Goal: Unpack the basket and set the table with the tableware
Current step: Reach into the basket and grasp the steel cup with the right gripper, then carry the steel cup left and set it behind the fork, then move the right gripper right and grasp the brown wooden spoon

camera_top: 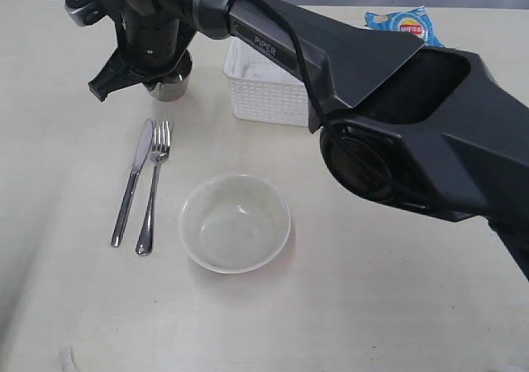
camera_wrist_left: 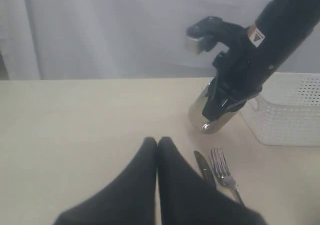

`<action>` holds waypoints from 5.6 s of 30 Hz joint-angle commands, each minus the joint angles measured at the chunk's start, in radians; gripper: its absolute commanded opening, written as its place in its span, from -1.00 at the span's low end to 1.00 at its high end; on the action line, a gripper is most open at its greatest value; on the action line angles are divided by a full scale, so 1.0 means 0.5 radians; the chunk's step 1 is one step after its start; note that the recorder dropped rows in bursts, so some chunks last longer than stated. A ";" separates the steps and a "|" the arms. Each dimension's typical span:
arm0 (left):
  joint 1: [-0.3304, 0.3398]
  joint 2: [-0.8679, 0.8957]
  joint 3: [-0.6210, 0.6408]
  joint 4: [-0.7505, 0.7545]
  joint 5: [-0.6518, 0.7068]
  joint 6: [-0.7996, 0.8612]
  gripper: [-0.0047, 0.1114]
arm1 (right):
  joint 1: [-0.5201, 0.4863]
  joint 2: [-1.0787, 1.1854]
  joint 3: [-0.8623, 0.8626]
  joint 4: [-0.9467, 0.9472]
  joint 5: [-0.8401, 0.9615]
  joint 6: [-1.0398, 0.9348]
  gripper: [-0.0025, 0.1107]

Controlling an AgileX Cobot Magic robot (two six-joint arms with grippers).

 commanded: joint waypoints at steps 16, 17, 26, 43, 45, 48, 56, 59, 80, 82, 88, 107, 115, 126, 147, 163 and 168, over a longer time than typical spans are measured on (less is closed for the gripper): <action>-0.002 -0.007 0.006 -0.019 -0.021 0.001 -0.92 | -0.012 0.066 -0.016 0.070 -0.058 -0.050 -0.96; -0.002 -0.007 0.006 -0.019 -0.021 0.001 -0.92 | -0.012 0.067 -0.016 0.075 -0.053 -0.053 -0.96; -0.002 -0.007 0.006 -0.019 -0.021 0.001 -0.92 | -0.041 0.062 -0.016 0.102 -0.029 -0.048 -0.55; -0.002 -0.007 0.006 -0.019 -0.021 0.001 -0.92 | -0.055 0.019 -0.016 0.101 -0.183 -0.037 -0.36; -0.002 -0.007 0.006 -0.019 -0.021 0.001 -0.92 | -0.055 0.016 -0.016 0.101 -0.192 -0.056 -0.36; -0.002 -0.007 0.006 -0.019 -0.021 0.001 -0.92 | -0.055 0.016 -0.016 0.101 -0.216 -0.060 -0.36; -0.002 -0.007 0.006 -0.019 -0.021 0.001 -0.92 | -0.055 0.016 -0.016 0.117 -0.228 -0.060 -0.35; -0.002 -0.007 0.006 -0.019 -0.021 0.001 -0.92 | -0.055 0.016 -0.016 0.117 -0.228 -0.060 -0.35; -0.002 -0.007 0.006 -0.019 -0.021 0.001 -0.92 | -0.368 -0.545 -0.016 -0.239 0.273 -0.070 -0.35; -0.002 -0.007 0.006 -0.019 -0.021 0.001 -0.92 | -0.503 -0.550 -0.006 -0.229 0.273 -0.057 -0.35; -0.002 -0.007 0.006 -0.019 -0.021 0.001 -0.92 | -0.864 -0.564 0.071 0.163 0.273 -0.102 -0.35; -0.002 -0.007 0.006 -0.019 -0.021 0.001 -0.92 | -1.528 -0.564 0.650 0.791 0.273 -0.251 -0.35; -0.002 -0.007 0.006 -0.019 -0.021 0.001 -0.92 | -1.710 -0.608 0.745 0.743 0.273 -0.224 -0.35; -0.002 -0.007 0.006 -0.019 -0.021 0.001 -0.92 | -1.857 -1.083 1.652 0.733 0.161 -0.228 -0.35; -0.002 -0.007 0.006 -0.024 -0.021 0.001 -0.92 | -1.748 -1.248 2.554 0.547 -0.736 -0.239 -0.43; -0.002 -0.007 0.006 -0.022 -0.021 0.001 -0.92 | -1.606 -0.974 2.554 0.103 -0.768 0.105 -0.63; -0.002 -0.007 0.006 -0.022 -0.021 0.001 -0.92 | -1.606 -1.149 2.554 0.103 -0.700 0.099 -0.96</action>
